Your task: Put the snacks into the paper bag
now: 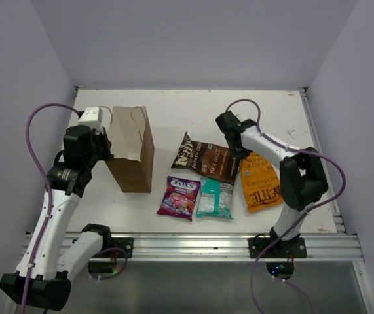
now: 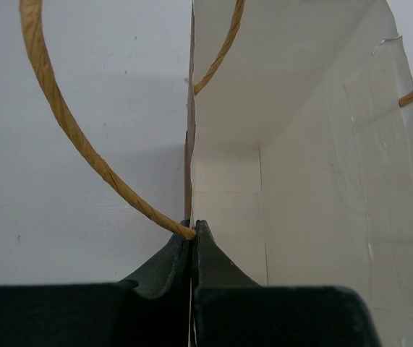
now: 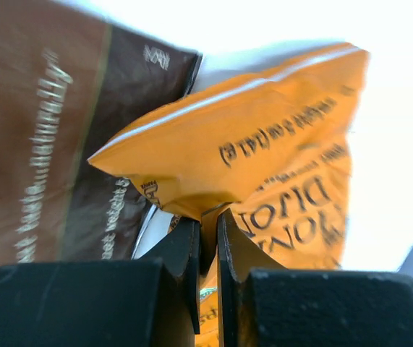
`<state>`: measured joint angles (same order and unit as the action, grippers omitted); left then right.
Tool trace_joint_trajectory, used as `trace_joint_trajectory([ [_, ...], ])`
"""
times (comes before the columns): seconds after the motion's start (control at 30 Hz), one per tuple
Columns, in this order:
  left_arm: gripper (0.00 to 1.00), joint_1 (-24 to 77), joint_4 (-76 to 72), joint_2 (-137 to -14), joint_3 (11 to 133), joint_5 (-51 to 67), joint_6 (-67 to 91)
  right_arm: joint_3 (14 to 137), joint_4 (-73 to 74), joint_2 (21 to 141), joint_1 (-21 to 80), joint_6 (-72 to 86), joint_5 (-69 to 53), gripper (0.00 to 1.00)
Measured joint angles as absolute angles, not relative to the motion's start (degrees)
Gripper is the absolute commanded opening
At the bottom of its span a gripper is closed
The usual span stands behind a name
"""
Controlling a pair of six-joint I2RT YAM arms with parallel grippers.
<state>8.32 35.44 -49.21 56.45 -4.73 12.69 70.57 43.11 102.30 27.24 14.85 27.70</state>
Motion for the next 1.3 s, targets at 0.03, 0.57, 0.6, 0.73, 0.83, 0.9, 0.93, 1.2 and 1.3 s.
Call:
trace_joint_trajectory([
  [0.03,0.0,8.3,35.4,-49.2,56.4,-4.5,12.7,72.8,44.8,102.0,27.4,14.7,27.7,0.0],
  [0.57,0.0,8.3,34.1,-48.4,55.4,0.7,12.4,132.3,39.3,98.8,38.2,9.0,18.7,0.0],
  [0.6,0.0,8.3,34.0,-48.4,55.4,1.0,12.4,134.4,37.2,99.9,39.0,9.0,17.7,0.0],
  [0.73,0.0,8.3,34.0,-48.4,55.4,1.8,12.4,140.4,29.1,104.9,41.9,9.0,14.8,0.0],
  [0.83,0.0,8.3,34.0,-48.3,55.4,2.3,12.4,144.9,24.2,110.0,44.6,9.1,13.2,0.0],
  [0.9,0.0,8.3,34.0,-48.3,55.4,2.5,12.4,146.2,21.2,112.3,46.1,9.6,11.7,0.0],
  [0.93,0.0,8.3,34.0,-48.2,55.4,2.6,12.4,146.4,19.8,113.3,47.0,9.9,10.8,0.0],
  [1.2,0.0,8.3,34.0,-47.9,55.4,2.8,12.4,151.2,9.5,119.2,51.3,13.4,6.0,0.0],
  [1.3,0.0,8.3,34.1,-47.9,55.4,2.8,12.4,151.1,7.3,119.2,51.4,14.7,4.7,0.0],
])
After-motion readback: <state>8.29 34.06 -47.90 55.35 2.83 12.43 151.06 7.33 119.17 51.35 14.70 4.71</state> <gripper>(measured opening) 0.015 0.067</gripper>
